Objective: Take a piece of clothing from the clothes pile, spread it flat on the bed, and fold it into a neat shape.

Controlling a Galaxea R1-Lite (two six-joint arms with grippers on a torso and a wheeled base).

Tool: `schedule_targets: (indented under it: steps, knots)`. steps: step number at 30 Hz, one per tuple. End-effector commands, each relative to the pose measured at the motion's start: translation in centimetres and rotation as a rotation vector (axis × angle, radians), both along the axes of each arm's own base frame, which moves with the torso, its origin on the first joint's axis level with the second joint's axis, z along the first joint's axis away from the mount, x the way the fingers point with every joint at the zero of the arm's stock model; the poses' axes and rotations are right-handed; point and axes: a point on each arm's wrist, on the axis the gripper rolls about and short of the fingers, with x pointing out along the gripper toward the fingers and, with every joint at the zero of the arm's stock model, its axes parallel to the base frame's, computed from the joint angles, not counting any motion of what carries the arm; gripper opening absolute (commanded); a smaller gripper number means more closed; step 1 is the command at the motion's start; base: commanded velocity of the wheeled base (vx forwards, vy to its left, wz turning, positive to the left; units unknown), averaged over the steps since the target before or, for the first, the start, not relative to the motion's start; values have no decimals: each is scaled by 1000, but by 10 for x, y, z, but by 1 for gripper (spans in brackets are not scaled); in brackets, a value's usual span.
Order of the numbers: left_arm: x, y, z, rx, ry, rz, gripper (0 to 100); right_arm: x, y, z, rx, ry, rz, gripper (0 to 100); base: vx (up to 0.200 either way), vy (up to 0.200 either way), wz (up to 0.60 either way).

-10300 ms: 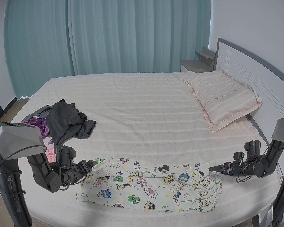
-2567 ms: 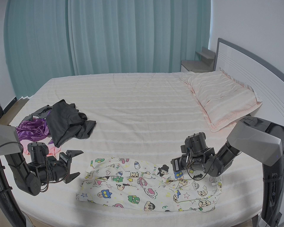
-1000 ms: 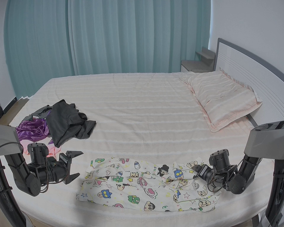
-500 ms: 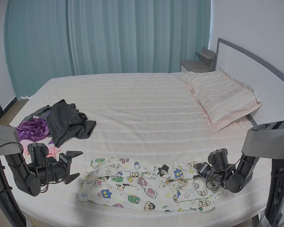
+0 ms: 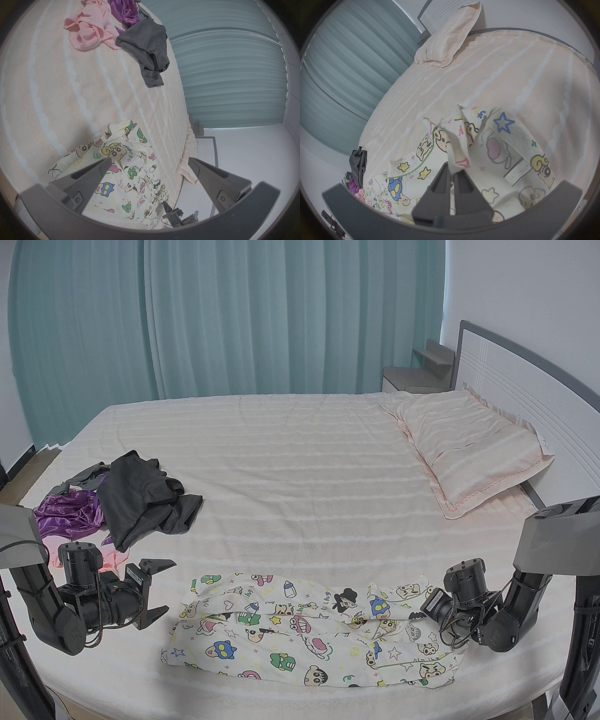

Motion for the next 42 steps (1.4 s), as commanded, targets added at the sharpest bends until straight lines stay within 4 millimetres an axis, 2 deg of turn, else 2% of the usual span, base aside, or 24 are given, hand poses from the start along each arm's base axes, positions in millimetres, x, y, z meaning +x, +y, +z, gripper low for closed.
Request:
schedule_targets:
  steps: [1, 9, 18, 25, 26, 28, 37, 42]
  knots:
    - [0, 0, 0, 0, 0, 0, 100, -7, -3, 4, 1, -8, 3, 0, 0, 0, 0]
    - [0, 0, 0, 0, 0, 0, 100, -23, -10, 11, -9, -4, 1, 0, 0, 0, 0]
    - [0, 0, 0, 0, 0, 0, 100, -41, -17, 4, -50, 52, 23, 0, 0, 0, 0]
    - [0, 0, 0, 0, 0, 0, 100, -43, -17, -2, -59, 70, 34, 0, 0, 0, 0]
    - [0, 0, 0, 1, -1, 0, 100, -43, -17, -3, -60, 75, 35, 100, 0, 0, 0]
    - [0, 0, 0, 1, -1, 0, 100, -45, -18, -3, -60, 76, 35, 100, 0, 0, 0]
    - [-1, -1, 1, -1, -5, -4, 100, -44, -17, 27, 1, -70, 30, 100, 0, 0, 0]
    - [-2, -1, 1, -1, -1, -2, 100, -51, -17, 23, 28, -39, 15, 100, 0, 0, 0]
